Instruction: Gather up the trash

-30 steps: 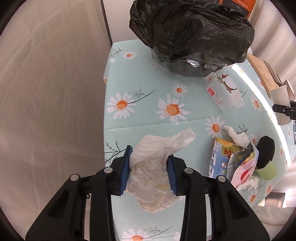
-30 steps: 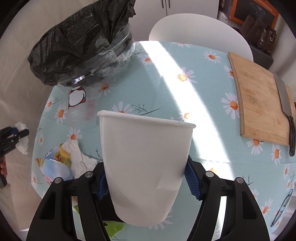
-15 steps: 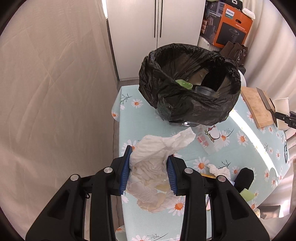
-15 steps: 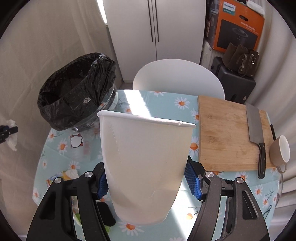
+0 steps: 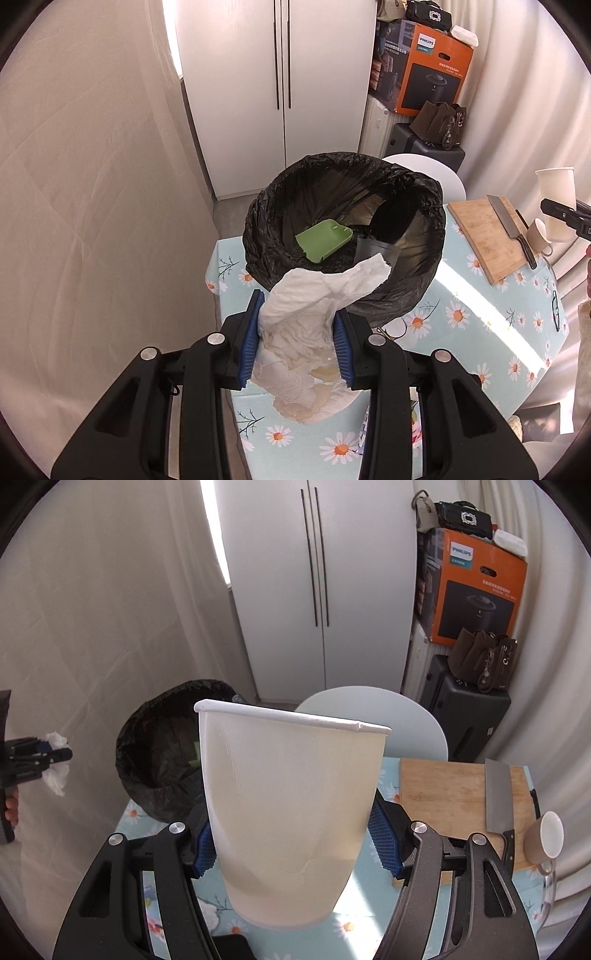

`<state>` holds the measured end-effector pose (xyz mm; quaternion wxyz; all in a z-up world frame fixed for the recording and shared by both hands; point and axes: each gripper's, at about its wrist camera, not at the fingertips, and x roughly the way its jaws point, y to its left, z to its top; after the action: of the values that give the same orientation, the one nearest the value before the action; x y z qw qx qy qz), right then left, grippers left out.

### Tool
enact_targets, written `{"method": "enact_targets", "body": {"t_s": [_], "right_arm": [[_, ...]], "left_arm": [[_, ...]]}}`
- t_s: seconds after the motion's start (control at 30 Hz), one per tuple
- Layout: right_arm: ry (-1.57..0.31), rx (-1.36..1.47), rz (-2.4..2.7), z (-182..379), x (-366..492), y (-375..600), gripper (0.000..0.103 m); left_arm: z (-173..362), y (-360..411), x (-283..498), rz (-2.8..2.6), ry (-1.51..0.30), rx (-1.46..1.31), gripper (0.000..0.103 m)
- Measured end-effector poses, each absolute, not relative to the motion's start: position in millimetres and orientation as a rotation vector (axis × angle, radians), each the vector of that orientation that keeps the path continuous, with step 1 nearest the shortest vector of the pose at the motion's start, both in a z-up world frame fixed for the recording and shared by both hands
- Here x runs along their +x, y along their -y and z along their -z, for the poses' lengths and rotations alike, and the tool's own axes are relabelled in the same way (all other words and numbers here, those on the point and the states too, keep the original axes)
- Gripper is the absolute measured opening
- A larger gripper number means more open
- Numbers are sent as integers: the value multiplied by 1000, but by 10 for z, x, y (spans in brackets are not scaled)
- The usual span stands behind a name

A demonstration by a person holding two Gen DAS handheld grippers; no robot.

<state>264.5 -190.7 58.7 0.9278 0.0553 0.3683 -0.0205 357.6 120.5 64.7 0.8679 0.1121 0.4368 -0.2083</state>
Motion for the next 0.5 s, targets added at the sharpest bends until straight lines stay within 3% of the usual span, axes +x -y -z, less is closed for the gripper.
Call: {"method": "enact_targets", "body": {"t_s": [0.5], "right_arm": [[-580,124,6,-668,3195,1313,64]], "left_arm": [[-498,-930,4077,710,-853,72,37]]}}
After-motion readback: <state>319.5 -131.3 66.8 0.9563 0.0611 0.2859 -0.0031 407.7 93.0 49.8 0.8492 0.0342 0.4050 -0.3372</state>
